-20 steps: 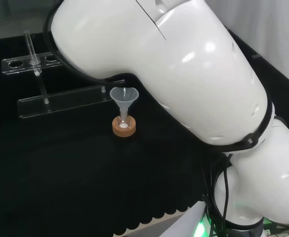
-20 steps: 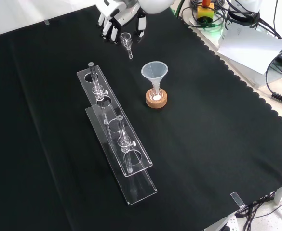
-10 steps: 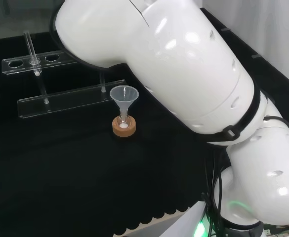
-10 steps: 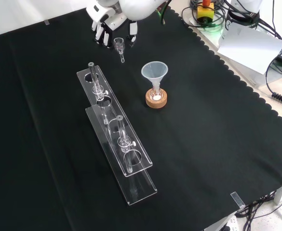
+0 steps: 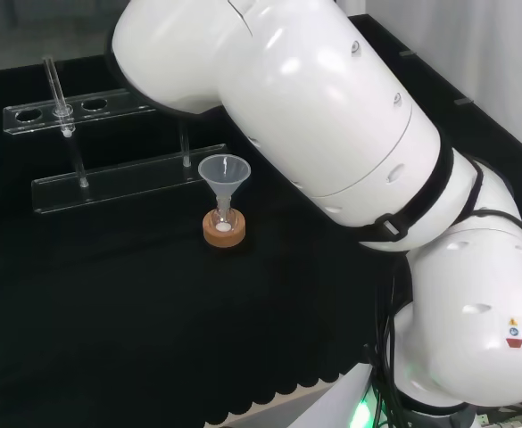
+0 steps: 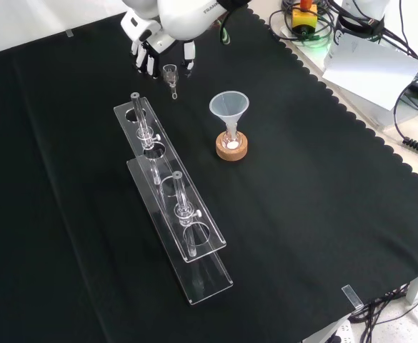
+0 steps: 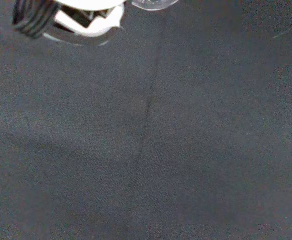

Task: Put the weighing funnel back on the table.

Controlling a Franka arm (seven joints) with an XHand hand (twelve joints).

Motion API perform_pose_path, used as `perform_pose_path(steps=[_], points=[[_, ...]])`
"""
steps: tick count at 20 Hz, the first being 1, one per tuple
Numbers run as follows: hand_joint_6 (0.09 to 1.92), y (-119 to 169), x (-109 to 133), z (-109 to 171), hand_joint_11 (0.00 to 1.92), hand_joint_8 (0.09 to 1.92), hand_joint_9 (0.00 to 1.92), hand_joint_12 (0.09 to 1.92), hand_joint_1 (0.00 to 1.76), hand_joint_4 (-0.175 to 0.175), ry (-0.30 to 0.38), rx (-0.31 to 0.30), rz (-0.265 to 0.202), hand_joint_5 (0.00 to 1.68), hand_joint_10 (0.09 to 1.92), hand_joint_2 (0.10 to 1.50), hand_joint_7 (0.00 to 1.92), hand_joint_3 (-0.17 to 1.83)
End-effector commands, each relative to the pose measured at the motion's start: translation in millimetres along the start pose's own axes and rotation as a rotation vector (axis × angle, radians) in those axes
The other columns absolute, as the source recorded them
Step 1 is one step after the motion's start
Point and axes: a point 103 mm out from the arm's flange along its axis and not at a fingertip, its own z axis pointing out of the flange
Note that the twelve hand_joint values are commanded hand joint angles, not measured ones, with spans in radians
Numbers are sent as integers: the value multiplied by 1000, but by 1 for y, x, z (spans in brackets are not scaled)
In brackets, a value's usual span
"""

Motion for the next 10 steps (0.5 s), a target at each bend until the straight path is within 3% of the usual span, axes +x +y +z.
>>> perform_pose_path(steps=[1,10], points=[[821,17,-3,18,672,633,886,1108,1101,175,44,-39,-21,1196,349,678,551,680],[824,44,0,45,673,635,891,1111,1101,175,74,-11,-32,1194,354,679,555,680]])
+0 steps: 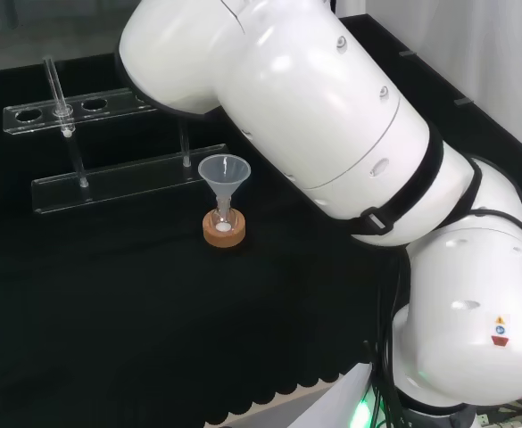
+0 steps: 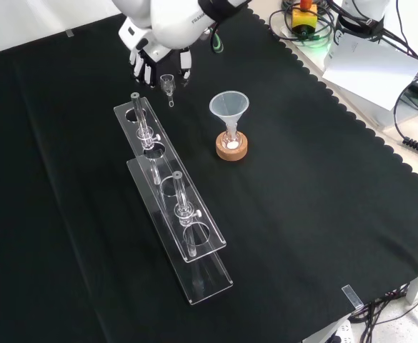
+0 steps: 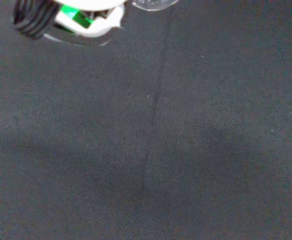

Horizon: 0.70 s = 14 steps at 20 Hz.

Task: Put the weighing funnel back on the table.

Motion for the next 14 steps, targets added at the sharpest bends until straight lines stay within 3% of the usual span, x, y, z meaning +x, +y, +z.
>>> perform_pose_path(steps=[1,14], points=[[824,23,1,19,673,635,891,1111,1101,175,24,2,-16,1194,354,679,555,680],[827,48,-3,35,674,637,891,1114,1101,175,44,-13,-2,1193,357,678,558,682]])
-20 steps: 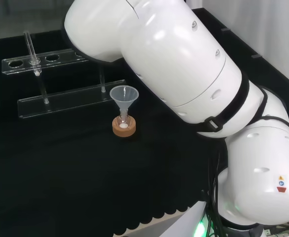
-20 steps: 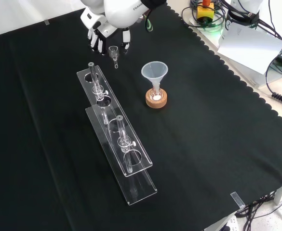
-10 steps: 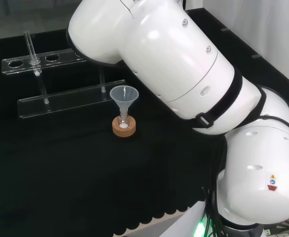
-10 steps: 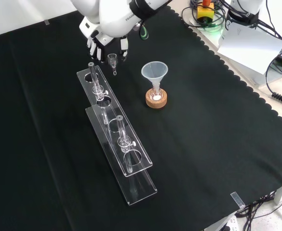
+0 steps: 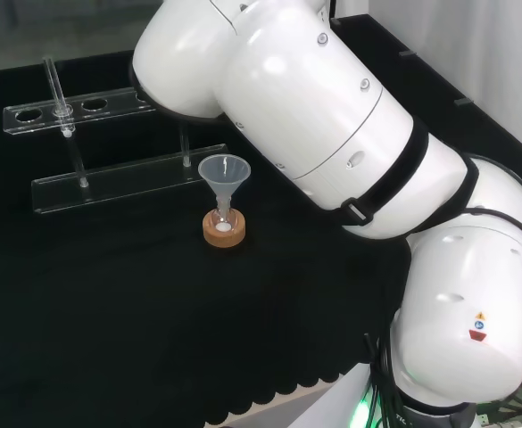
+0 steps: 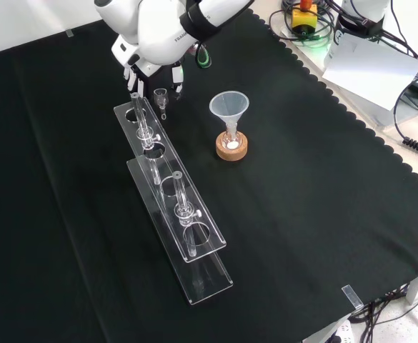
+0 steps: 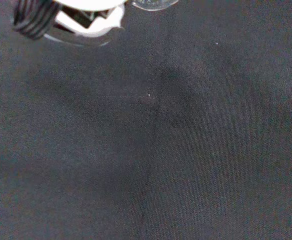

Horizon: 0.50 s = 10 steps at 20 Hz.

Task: Put the weighing funnel back on the table.

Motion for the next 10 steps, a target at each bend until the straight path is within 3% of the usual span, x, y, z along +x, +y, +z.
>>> perform_pose_path(steps=[1,10], points=[[827,11,0,9,674,637,891,1114,1101,175,3,-15,3,1193,357,678,558,682],[828,24,5,14,674,639,892,1115,1101,175,-28,-13,-3,1192,360,678,559,683]])
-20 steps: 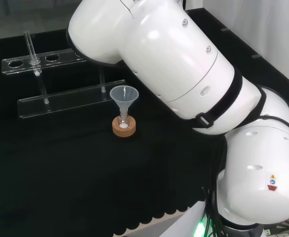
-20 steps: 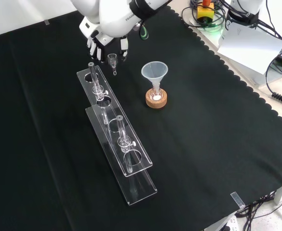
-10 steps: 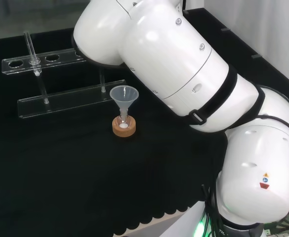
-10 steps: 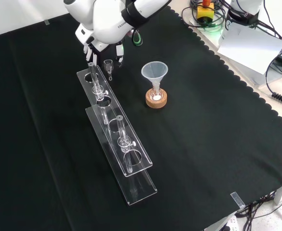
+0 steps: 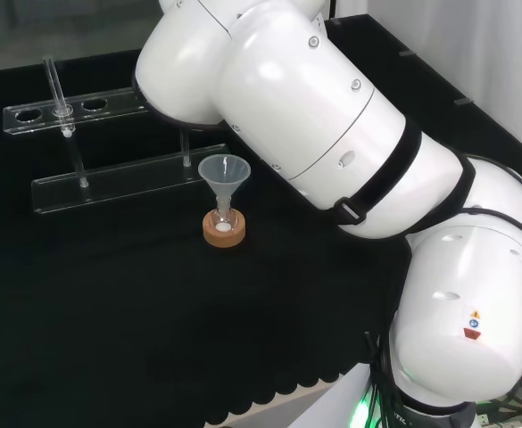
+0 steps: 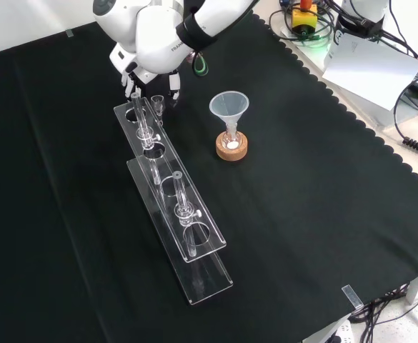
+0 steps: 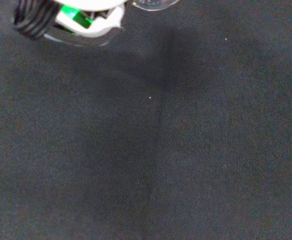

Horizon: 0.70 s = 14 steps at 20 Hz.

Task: Put the weighing funnel back on the table.

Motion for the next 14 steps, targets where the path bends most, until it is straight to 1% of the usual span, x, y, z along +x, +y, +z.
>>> perform_pose_path(steps=[1,7,14], points=[[828,7,3,3,675,639,892,1115,1101,175,-29,2,-1,1192,360,678,560,683],[829,11,5,6,676,640,893,1116,1101,175,-40,1,-2,1192,362,678,561,684],[830,20,8,8,678,640,893,1117,1101,175,-48,22,6,1191,363,678,561,684]])
